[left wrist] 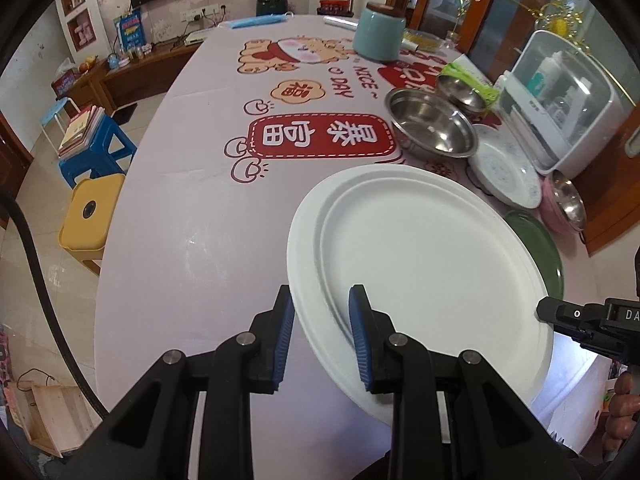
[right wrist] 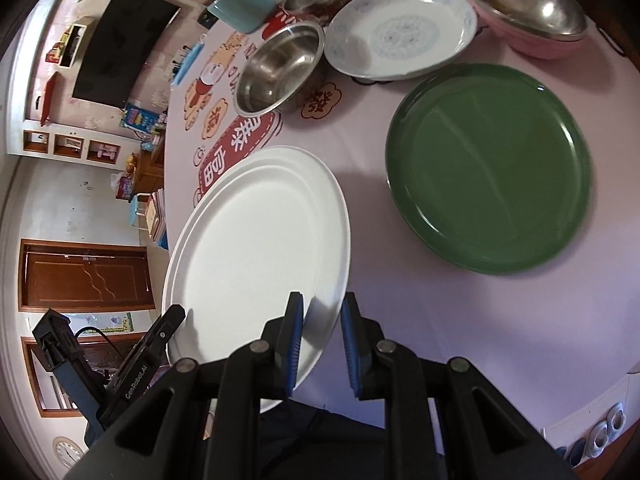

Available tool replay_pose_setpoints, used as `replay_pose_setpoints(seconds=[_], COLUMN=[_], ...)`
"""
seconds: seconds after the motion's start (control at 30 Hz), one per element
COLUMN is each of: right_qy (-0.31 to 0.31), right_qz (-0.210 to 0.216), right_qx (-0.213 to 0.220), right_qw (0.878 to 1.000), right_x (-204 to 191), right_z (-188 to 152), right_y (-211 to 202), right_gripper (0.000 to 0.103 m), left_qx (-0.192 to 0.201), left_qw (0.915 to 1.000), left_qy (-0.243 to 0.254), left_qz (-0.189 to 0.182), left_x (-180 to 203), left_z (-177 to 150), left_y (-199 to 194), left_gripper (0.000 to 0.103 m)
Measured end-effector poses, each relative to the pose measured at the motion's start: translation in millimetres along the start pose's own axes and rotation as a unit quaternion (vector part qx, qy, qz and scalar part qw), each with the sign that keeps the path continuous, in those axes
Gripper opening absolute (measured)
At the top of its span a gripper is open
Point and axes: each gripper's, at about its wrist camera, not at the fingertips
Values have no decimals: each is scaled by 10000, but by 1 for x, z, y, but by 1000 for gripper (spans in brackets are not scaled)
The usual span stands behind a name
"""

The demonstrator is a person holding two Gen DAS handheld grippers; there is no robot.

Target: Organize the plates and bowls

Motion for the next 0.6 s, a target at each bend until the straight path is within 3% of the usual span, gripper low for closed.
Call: replay_pose_setpoints(seconds=[0.3, 0.6], right_qy=[-178, -173], right_qz=[28, -183], right_qx=[110, -26], right_qw=[9998, 9997], right_x=[18, 49], right_z=[-20, -37], right_y=[-25, -34], right_gripper=[19, 19], left_qx=[137, -93], left_qw=[9998, 9996], left_qy=[-115, -243], left_qz=[-28, -136], left_x=[22, 46], left_z=[-28, -60], left_y=[-29, -32], left_gripper=[26, 26])
Point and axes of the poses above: each gripper's, at about its wrist camera, not at the fingertips, and y roughly the way its jaws point, x to its right, z to its top, and after that the axes turned 15 degrees about y, right-handed
